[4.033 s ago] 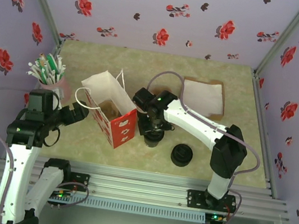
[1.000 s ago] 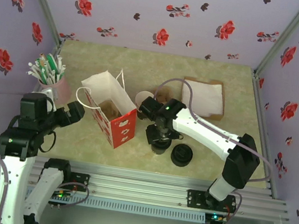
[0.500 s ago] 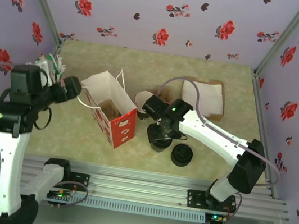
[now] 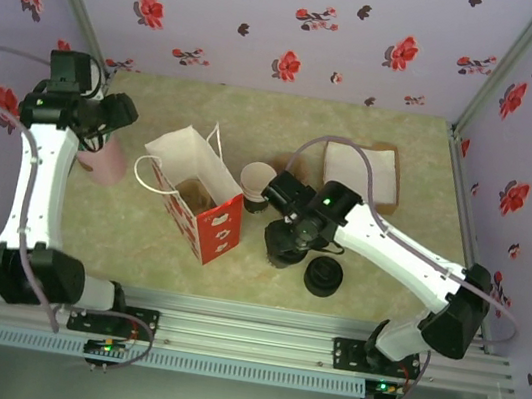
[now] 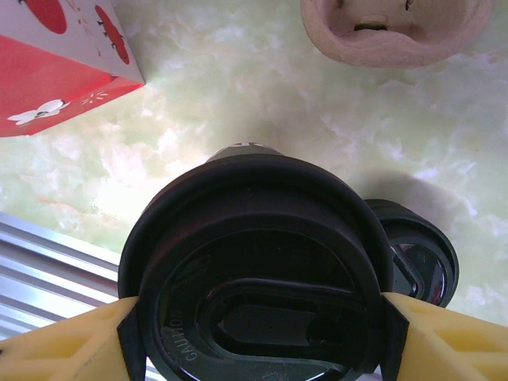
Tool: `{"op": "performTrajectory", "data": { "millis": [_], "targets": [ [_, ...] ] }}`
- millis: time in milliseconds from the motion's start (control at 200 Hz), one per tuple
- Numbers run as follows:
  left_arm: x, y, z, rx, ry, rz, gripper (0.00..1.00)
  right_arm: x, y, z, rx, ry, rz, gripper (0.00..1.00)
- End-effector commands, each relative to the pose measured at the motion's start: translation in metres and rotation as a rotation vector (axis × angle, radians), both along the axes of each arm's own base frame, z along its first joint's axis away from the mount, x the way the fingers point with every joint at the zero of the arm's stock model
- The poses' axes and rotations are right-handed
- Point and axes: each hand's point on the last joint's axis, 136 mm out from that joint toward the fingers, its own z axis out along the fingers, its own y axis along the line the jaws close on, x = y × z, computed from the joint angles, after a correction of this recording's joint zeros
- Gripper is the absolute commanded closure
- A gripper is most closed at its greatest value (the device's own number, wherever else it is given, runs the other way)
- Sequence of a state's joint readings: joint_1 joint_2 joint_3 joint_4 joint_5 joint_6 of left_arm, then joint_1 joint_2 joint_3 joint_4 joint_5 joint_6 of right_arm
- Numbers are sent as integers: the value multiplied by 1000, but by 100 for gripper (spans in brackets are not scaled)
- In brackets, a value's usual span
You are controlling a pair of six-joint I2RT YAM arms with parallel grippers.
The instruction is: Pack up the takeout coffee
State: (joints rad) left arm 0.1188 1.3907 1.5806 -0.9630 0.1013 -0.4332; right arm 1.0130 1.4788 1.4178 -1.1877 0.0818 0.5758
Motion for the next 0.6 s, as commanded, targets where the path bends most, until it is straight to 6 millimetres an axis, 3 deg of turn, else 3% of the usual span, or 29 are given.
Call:
{"op": "performTrajectory", "data": {
  "millis": [0,155,595],
  "targets": [
    [16,-1,-17,-41,16,-12,43,-10,-8,16,7,-14,33,29],
    [26,-12,-37,-62,52,-50,46,-21,-4,35,68,-14,75,29],
    [21,-32,-77,-46,156,-120,49,-33,-4,94,193,-75,132,29]
  ]
}}
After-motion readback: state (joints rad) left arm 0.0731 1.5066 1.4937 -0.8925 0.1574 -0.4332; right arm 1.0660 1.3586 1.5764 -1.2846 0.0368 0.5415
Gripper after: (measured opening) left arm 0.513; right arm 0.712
